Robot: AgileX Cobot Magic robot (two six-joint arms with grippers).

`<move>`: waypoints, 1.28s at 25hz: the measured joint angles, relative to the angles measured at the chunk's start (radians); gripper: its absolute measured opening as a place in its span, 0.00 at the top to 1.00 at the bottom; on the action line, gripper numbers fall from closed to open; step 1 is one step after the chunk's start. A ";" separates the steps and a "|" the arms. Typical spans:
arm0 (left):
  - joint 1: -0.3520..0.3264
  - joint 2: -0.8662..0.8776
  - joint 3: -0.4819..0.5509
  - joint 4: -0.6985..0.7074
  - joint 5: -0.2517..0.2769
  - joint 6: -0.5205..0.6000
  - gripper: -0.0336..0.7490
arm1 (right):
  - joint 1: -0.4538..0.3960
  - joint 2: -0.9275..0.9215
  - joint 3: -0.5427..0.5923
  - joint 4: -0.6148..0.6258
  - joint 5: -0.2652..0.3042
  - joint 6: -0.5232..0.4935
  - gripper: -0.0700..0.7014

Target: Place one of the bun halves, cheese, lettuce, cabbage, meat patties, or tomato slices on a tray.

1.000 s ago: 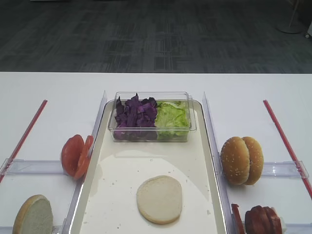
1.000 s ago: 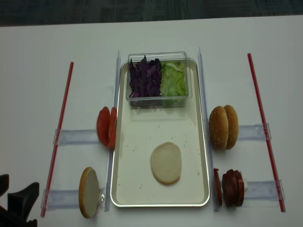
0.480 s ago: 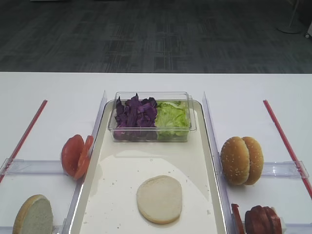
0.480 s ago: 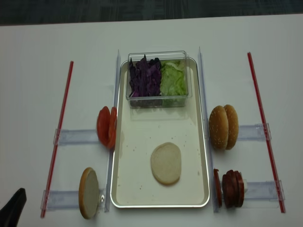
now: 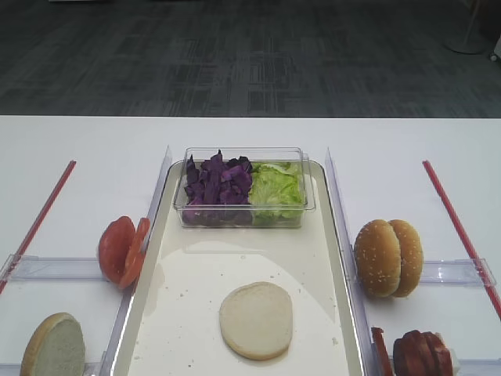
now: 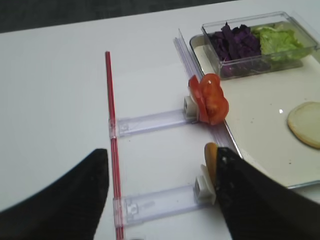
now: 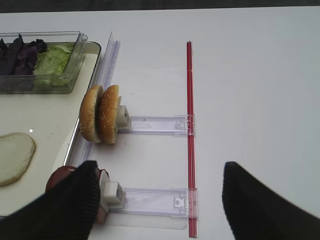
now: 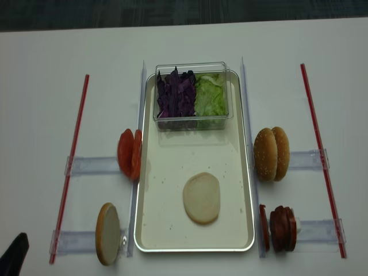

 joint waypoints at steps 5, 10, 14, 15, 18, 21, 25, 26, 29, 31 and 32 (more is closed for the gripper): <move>0.000 -0.001 0.006 0.000 0.084 -0.009 0.40 | 0.000 0.000 0.000 0.000 0.000 0.000 0.21; 0.000 -0.001 0.019 0.001 0.098 -0.010 0.40 | 0.000 0.000 0.000 0.000 0.000 0.000 0.21; 0.000 -0.001 0.019 0.004 0.098 -0.012 0.40 | 0.000 0.000 0.000 0.000 0.000 0.000 0.21; 0.000 -0.001 0.019 0.004 0.098 -0.012 0.40 | 0.000 0.000 0.000 0.000 0.000 -0.002 0.21; 0.000 -0.001 0.020 0.006 0.098 -0.012 0.40 | 0.000 0.000 0.000 0.000 0.000 -0.002 0.21; 0.000 -0.001 0.020 0.008 0.098 -0.014 0.40 | 0.000 0.000 0.000 0.000 0.000 -0.002 0.21; 0.000 -0.001 0.020 0.008 0.096 -0.014 0.40 | 0.000 0.000 0.000 0.000 0.000 -0.002 0.21; 0.000 -0.001 0.020 0.008 0.096 -0.014 0.40 | 0.000 0.000 0.000 0.000 0.000 -0.002 0.21; 0.000 -0.001 0.020 0.008 0.096 -0.014 0.40 | 0.000 0.000 0.000 0.000 -0.004 -0.002 0.21; 0.000 -0.001 0.020 0.008 0.096 -0.016 0.40 | 0.000 0.000 0.000 0.000 -0.004 -0.002 0.21; 0.000 -0.001 0.020 0.008 0.096 -0.016 0.40 | 0.000 0.000 0.000 0.000 -0.004 -0.002 0.21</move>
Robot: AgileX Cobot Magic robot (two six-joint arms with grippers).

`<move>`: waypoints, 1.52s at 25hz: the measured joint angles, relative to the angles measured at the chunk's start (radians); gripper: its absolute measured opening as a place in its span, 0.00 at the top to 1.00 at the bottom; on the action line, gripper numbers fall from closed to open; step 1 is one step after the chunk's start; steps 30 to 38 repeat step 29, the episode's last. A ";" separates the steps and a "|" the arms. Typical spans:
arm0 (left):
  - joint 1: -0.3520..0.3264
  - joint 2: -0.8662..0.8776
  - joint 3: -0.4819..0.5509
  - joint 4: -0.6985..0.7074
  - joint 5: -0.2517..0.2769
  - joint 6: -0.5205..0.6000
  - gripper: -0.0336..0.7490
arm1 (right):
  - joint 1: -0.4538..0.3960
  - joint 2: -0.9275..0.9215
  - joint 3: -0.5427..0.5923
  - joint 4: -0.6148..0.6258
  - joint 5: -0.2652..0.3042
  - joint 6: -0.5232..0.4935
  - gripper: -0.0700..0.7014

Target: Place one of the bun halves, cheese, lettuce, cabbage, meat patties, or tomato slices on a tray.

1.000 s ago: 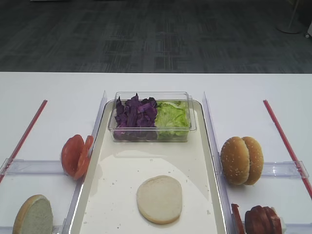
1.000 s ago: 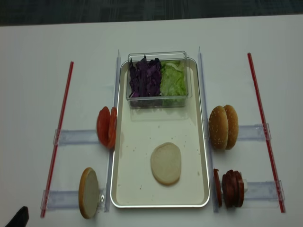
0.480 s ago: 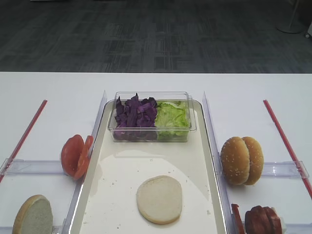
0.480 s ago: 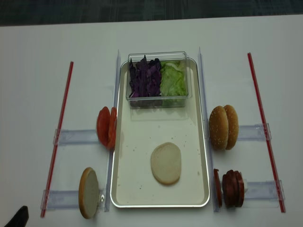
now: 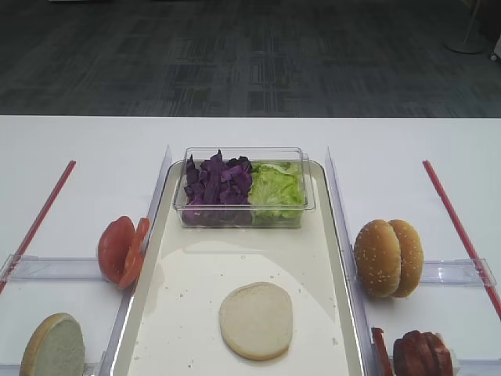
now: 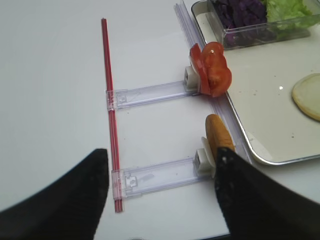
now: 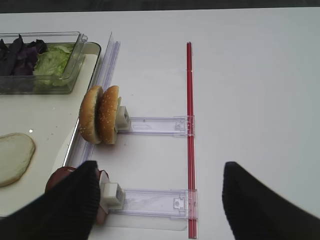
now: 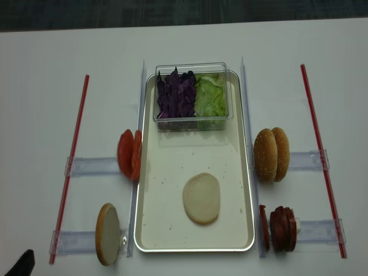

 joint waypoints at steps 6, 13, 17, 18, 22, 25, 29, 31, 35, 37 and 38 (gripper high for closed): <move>0.000 0.000 0.000 0.000 0.000 0.000 0.40 | 0.000 0.000 0.000 0.000 0.000 0.000 0.21; 0.000 0.000 0.000 0.000 0.000 0.000 0.40 | 0.000 0.000 0.000 0.000 0.000 0.000 0.21; 0.000 0.000 0.000 0.000 0.000 0.000 0.40 | 0.000 0.000 0.000 0.000 0.000 0.000 0.21; 0.000 0.000 0.000 0.000 0.000 0.000 0.40 | 0.000 0.000 0.000 0.000 0.000 0.000 0.21; 0.000 0.000 0.000 0.000 0.000 0.000 0.40 | 0.000 0.000 0.000 0.000 0.000 0.000 0.21; 0.000 0.000 0.000 0.000 0.000 0.000 0.40 | 0.000 0.000 0.000 0.000 0.000 0.000 0.21; 0.000 0.000 0.000 0.000 0.000 0.000 0.40 | 0.000 0.000 0.000 0.000 0.000 0.000 0.21; 0.000 0.000 0.000 0.000 0.000 0.000 0.40 | 0.000 0.000 0.000 0.000 0.000 0.000 0.21; 0.000 0.000 0.000 0.000 0.000 0.000 0.40 | 0.000 0.000 0.000 0.000 0.000 0.000 0.21; 0.000 0.000 0.000 0.000 0.000 0.000 0.40 | 0.000 0.000 0.000 0.000 0.000 0.000 0.21; 0.000 0.000 0.000 0.000 0.000 0.000 0.40 | 0.000 0.000 0.000 0.000 0.000 0.000 0.21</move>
